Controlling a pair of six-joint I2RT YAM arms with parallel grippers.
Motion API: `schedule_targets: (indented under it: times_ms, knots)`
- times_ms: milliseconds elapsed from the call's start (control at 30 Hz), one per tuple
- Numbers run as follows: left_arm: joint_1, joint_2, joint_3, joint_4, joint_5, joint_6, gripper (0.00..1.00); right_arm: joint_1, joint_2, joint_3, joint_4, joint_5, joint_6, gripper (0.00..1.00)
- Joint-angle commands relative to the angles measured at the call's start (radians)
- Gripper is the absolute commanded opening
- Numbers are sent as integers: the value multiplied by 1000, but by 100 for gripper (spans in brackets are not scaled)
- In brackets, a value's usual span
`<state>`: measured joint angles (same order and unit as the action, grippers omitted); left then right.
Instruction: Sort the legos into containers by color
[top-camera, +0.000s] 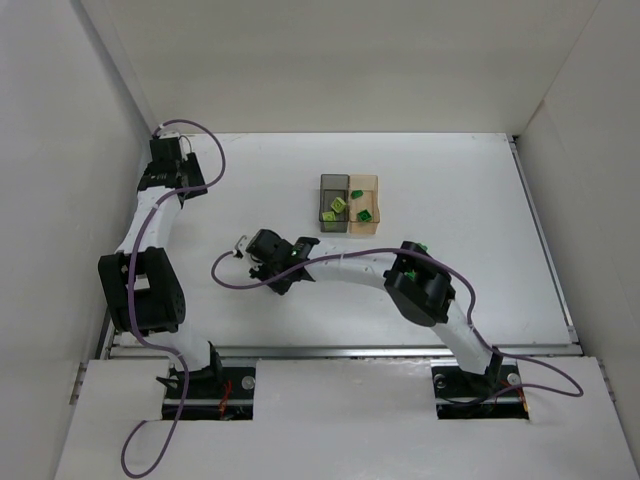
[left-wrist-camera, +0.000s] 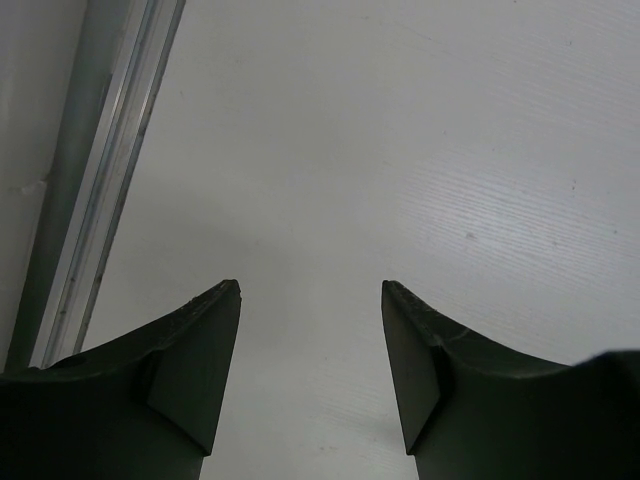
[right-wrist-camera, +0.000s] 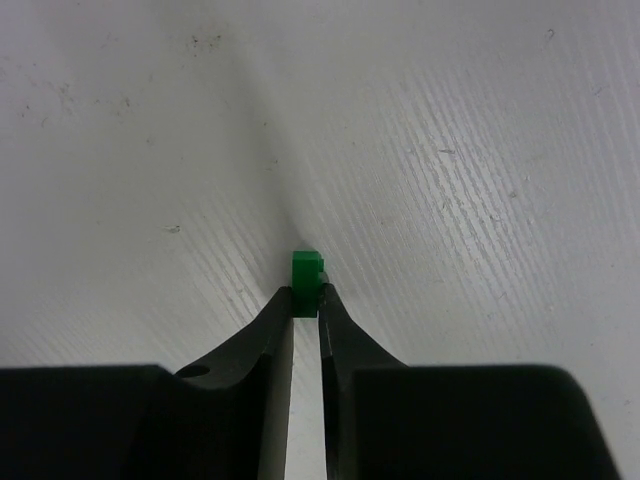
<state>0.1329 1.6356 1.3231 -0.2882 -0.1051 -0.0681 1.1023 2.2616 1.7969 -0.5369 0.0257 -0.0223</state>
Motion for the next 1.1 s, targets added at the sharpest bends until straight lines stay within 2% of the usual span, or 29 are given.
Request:
schedule_targets:
  times_ms: [0, 167, 400, 500, 567, 633, 667, 700, 733, 767, 833, 867, 933, 967, 1033, 1067]
  knots:
    - [4, -28, 22, 18, 28, 2, 55, 11, 18, 21, 17, 20, -11, 0]
    - [4, -39, 24, 18, 65, 34, 55, -16, -45, 42, 32, 56, -31, 0]
    - [4, -48, 180, -11, 71, 262, 56, -306, -214, 46, 109, 11, 209, 0]
    - [4, -48, 285, -20, 116, 434, 59, -387, -257, 12, 91, 147, 222, 0]
    - [4, -48, 327, 24, 134, 468, 59, -442, -257, 1, 65, 204, 222, 0]
    - [4, -57, 369, 66, 157, 421, 61, -490, -257, -10, 55, 156, 235, 0]
    - [4, -69, 369, 99, 157, 371, 68, -531, -257, -10, 55, 116, 246, 0]
    - [4, -69, 378, 113, 157, 317, 87, -550, -257, -25, 55, 94, 246, 0]
    - [4, -80, 378, 113, 186, 282, 93, -564, -257, -36, 64, 68, 255, 0]
    - [4, -80, 378, 104, 297, 281, 99, -576, -241, -36, 64, 45, 255, 0]
    - [4, -69, 378, 54, 443, 301, 100, -594, -205, -16, 52, 19, 255, 0]
    - [4, -69, 364, 41, 570, 301, 100, -595, -192, -7, 43, 19, 255, 0]
    - [4, -56, 343, 6, 683, 310, 100, -595, -180, 2, 34, 19, 255, 0]
    - [4, -33, 323, -11, 782, 335, 100, -595, -168, 2, 23, 34, 278, 3]
    - [4, -17, 323, -64, 812, 405, 100, -604, -168, 2, 23, 52, 304, 5]
    - [-16, -17, 323, -74, 782, 415, 100, -604, -168, -11, 23, 62, 320, 5]
